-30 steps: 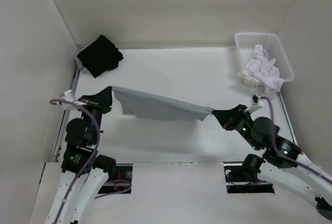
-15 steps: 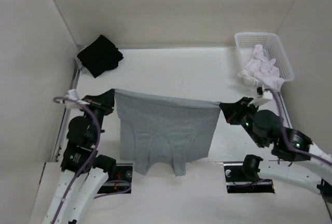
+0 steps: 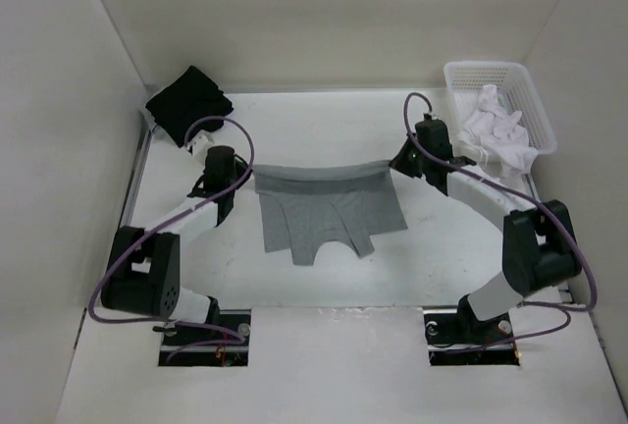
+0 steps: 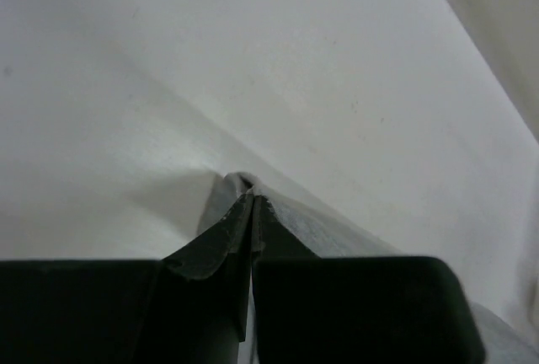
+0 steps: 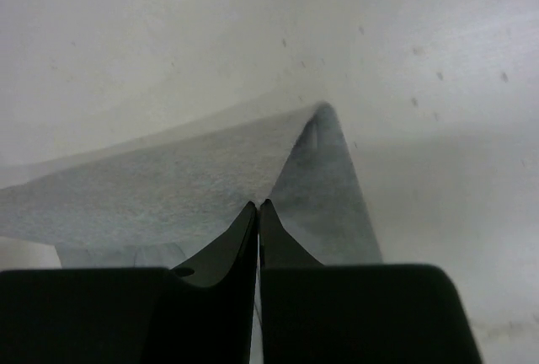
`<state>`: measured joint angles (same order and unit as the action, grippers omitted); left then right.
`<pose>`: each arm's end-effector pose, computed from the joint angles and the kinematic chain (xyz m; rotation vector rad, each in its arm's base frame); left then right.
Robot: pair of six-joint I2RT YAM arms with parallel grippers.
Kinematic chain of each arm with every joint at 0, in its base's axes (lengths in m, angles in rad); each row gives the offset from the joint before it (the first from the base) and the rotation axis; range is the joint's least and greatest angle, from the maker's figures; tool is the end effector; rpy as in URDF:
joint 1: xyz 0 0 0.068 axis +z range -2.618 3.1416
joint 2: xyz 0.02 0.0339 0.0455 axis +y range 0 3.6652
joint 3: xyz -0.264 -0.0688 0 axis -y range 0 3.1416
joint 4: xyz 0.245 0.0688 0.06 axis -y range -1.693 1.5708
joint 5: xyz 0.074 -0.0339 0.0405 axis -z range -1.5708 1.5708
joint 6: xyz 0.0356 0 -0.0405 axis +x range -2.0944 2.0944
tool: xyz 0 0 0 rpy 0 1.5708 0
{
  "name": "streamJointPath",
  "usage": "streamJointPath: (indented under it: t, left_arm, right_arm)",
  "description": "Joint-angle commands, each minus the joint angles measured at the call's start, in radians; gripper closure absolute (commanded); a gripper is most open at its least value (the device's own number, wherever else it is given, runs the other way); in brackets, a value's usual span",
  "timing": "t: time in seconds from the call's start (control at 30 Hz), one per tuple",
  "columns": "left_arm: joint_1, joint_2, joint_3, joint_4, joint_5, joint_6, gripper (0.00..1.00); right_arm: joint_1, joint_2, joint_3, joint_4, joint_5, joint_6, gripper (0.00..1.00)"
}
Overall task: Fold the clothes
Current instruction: Fold the tank top
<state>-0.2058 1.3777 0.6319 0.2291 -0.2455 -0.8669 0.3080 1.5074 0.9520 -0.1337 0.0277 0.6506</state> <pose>0.2801 -0.0496 0.1968 -0.8202 1.9280 -0.3999 0.3125 0.0984 0.2291 0.4077 2.2682 0.4731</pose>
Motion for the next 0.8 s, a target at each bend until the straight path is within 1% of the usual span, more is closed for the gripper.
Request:
streamJointPath:
  t: [0.0, 0.1, 0.17, 0.3, 0.4, 0.53, 0.63, 0.77]
  left_arm:
    - [0.030, 0.047, 0.150, 0.190, 0.024, -0.007, 1.00]
    - [0.038, 0.037, 0.177, 0.184, 0.046, -0.011, 1.00]
    - [0.030, -0.012, 0.143, 0.181, 0.052, -0.011, 1.00]
    - [-0.010, -0.158, -0.006, 0.174, 0.052, -0.018, 1.00]
    - [-0.056, -0.310, -0.133, 0.119, 0.048, -0.018, 1.00]
    - [-0.091, -0.510, -0.259, 0.033, 0.043, -0.027, 1.00]
    - [-0.093, -0.641, -0.316, -0.074, 0.041, -0.030, 1.00]
    - [-0.085, -0.739, -0.380, -0.160, 0.048, -0.035, 1.00]
  right_arm:
    - [-0.045, 0.062, 0.180, 0.140, -0.069, -0.025, 0.96]
    - [-0.053, 0.074, 0.217, 0.123, -0.084, -0.028, 0.96]
    - [-0.048, 0.041, 0.173, 0.131, -0.072, -0.029, 0.95]
    - [-0.066, -0.030, 0.036, 0.157, -0.057, 0.003, 0.95]
    - [-0.097, -0.078, -0.076, 0.187, -0.043, 0.041, 0.96]
    - [-0.116, -0.157, -0.200, 0.223, -0.041, 0.072, 0.96]
    - [-0.111, -0.248, -0.303, 0.230, -0.034, 0.089, 0.96]
    - [-0.042, -0.409, -0.445, 0.207, 0.020, 0.107, 0.96]
